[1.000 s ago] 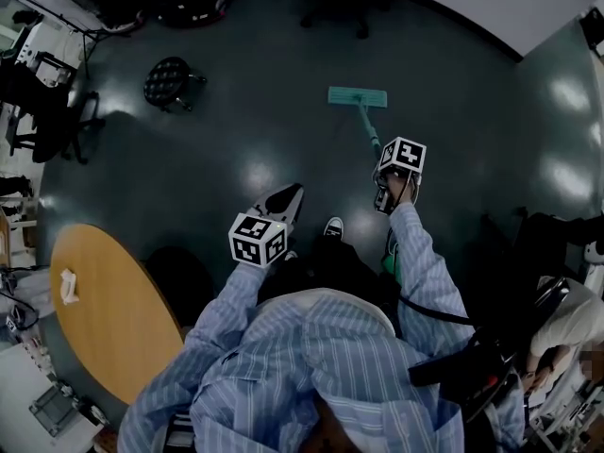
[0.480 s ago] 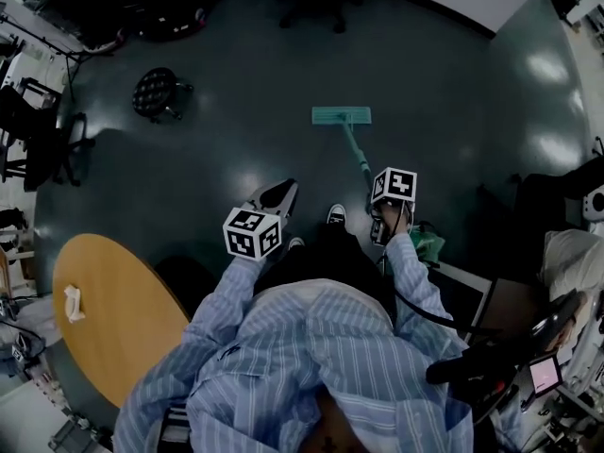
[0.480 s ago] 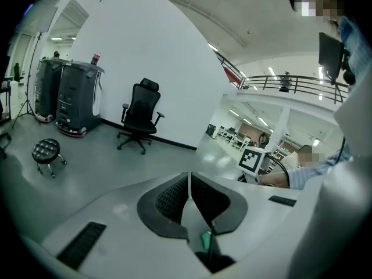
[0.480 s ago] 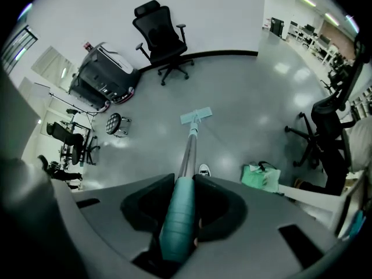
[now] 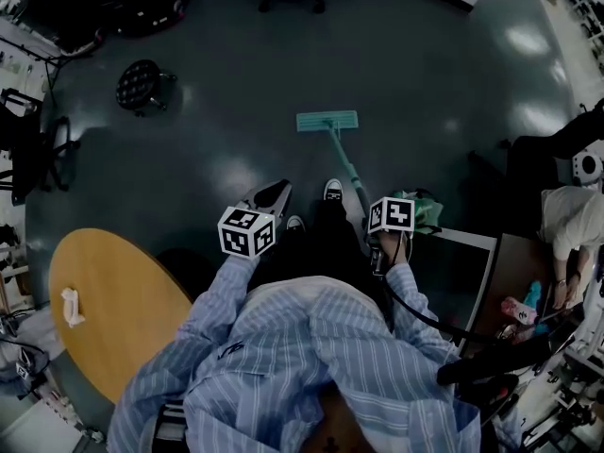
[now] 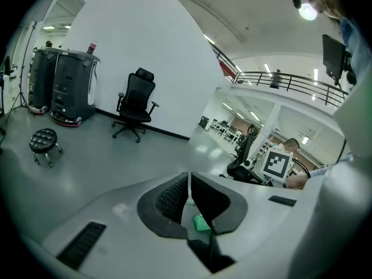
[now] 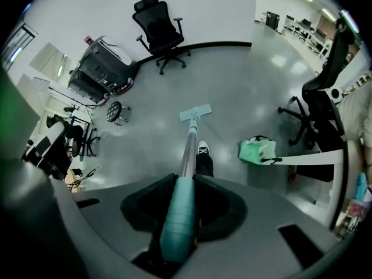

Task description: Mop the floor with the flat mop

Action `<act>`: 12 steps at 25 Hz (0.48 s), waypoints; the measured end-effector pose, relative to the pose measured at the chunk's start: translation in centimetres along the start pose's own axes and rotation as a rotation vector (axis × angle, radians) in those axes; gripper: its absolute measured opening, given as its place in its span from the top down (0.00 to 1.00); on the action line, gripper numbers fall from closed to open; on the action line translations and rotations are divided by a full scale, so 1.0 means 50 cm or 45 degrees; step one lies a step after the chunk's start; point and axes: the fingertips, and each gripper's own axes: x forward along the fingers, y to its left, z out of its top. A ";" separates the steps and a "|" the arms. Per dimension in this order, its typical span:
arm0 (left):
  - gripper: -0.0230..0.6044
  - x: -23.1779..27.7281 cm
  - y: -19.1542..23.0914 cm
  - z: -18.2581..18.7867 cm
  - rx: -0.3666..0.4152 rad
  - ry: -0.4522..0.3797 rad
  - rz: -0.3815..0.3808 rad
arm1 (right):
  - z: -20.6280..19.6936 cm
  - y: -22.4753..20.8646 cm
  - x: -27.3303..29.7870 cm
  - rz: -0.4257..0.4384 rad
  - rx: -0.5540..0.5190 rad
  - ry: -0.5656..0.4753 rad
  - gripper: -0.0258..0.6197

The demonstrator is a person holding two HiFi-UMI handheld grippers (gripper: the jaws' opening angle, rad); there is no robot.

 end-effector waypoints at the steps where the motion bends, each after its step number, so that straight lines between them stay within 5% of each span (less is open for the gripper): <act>1: 0.93 -0.001 0.000 -0.004 -0.001 0.003 -0.006 | -0.013 0.000 -0.004 -0.003 -0.002 0.006 0.78; 12: 0.93 0.019 0.013 -0.004 -0.027 0.015 -0.014 | -0.058 0.030 0.036 -0.028 -0.098 0.166 0.78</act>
